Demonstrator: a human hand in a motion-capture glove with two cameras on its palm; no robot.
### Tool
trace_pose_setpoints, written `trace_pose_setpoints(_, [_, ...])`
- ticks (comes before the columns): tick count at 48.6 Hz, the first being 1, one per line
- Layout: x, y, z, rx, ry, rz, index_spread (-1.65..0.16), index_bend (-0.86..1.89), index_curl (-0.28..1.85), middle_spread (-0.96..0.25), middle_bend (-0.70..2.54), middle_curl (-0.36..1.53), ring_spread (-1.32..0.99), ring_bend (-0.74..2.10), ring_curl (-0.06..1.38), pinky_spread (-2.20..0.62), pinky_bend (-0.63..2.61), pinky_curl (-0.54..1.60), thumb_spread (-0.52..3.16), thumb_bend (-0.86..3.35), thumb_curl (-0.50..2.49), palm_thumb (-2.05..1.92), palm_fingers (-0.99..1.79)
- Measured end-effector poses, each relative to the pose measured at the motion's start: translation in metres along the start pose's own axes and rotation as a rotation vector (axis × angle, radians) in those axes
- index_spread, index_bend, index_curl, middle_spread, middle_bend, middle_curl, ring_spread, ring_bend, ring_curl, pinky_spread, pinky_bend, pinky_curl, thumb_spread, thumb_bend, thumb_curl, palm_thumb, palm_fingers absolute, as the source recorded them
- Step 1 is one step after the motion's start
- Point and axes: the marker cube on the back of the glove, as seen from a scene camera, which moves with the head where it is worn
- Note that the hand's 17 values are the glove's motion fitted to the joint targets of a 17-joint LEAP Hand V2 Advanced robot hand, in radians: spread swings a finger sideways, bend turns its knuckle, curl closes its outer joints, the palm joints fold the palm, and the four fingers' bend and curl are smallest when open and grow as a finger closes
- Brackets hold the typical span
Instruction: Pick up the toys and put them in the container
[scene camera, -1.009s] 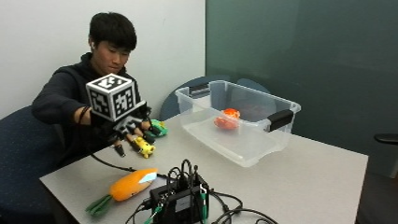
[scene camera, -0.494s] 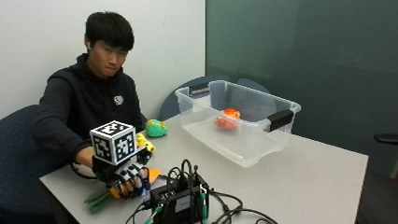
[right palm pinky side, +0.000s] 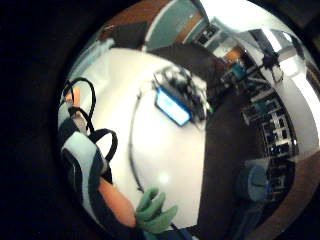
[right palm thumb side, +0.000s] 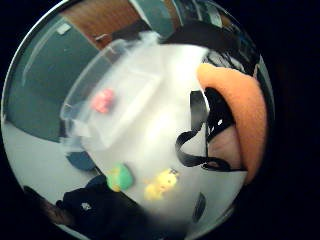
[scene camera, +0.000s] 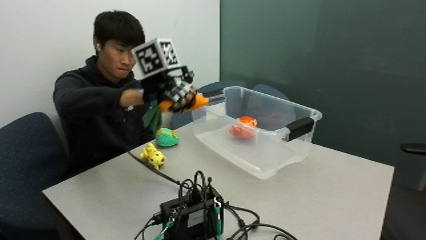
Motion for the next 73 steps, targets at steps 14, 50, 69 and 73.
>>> trace_pose_setpoints(14, [-0.140, -0.161, -0.054, 0.034, -0.413, 0.102, -0.24, 0.56, 0.48, -0.21, 1.20, 0.76, -0.30, 1.44, 0.65, -0.39, 1.16, 0.57, 1.56, 0.15, 0.31, 0.19, 1.02])
trace_pose_setpoints(50, [-0.011, 0.051, 0.026, -0.607, -0.418, -0.133, -0.25, 0.15, 0.36, -0.03, 0.19, 0.39, -0.04, 0.38, 0.27, 0.03, 0.71, 0.34, 1.43, 0.15, 0.31, 0.25, -0.06])
trace_pose_setpoints(69, [-0.052, 0.164, 0.088, -0.897, -0.045, -0.435, -0.30, 0.13, 0.33, 0.00, 0.02, 0.25, -0.02, 0.16, 0.23, 0.01, 0.77, 0.36, 1.43, 0.28, 0.45, 0.58, -0.33])
trace_pose_setpoints(73, [-0.055, 0.165, 0.102, -0.927, -0.032, -0.478, -0.30, 0.14, 0.32, 0.01, 0.02, 0.22, -0.01, 0.15, 0.23, 0.01, 0.77, 0.36, 1.42, 0.29, 0.47, 0.62, -0.35])
